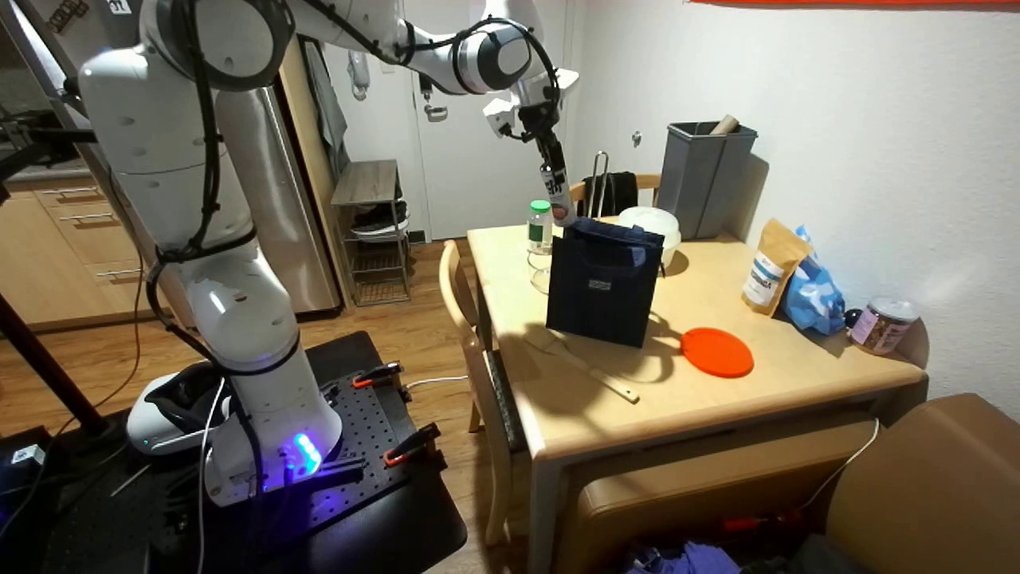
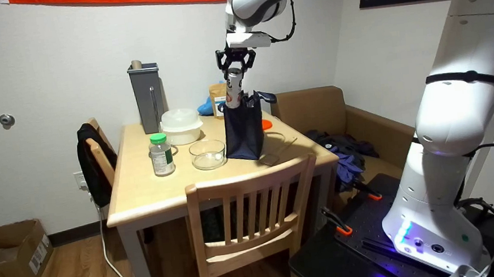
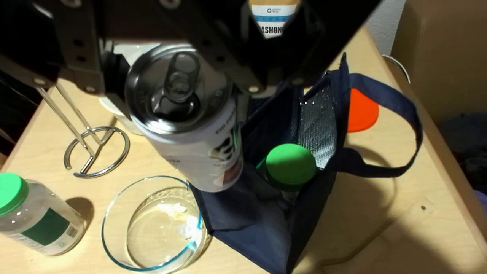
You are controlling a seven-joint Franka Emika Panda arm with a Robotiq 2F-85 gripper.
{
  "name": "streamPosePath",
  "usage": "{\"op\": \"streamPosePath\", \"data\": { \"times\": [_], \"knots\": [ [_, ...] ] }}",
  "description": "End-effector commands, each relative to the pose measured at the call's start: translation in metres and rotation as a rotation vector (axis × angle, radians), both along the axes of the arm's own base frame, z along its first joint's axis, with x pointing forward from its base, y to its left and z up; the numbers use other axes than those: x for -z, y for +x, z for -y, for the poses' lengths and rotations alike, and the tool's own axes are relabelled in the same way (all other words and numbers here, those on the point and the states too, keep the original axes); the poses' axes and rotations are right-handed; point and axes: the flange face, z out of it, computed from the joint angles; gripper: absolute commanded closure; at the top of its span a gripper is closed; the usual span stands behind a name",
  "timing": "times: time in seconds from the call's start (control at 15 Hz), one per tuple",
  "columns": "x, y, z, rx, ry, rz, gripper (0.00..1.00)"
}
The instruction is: Put the white can inside the dark blue bag on the table
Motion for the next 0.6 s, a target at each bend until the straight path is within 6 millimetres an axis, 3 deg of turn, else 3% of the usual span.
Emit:
{"op": "streamPosePath", "data": {
  "times": [0.0,0.4,0.53],
  "knots": [
    [-0.025,0.001,0.018,0.000,0.021,-0.006,0.52],
    [-0.042,0.008,0.060,0.073,0.040,-0.015,0.49],
    [-0.040,0.012,0.072,0.093,0.054,-0.020,0.42]
  ]
}}
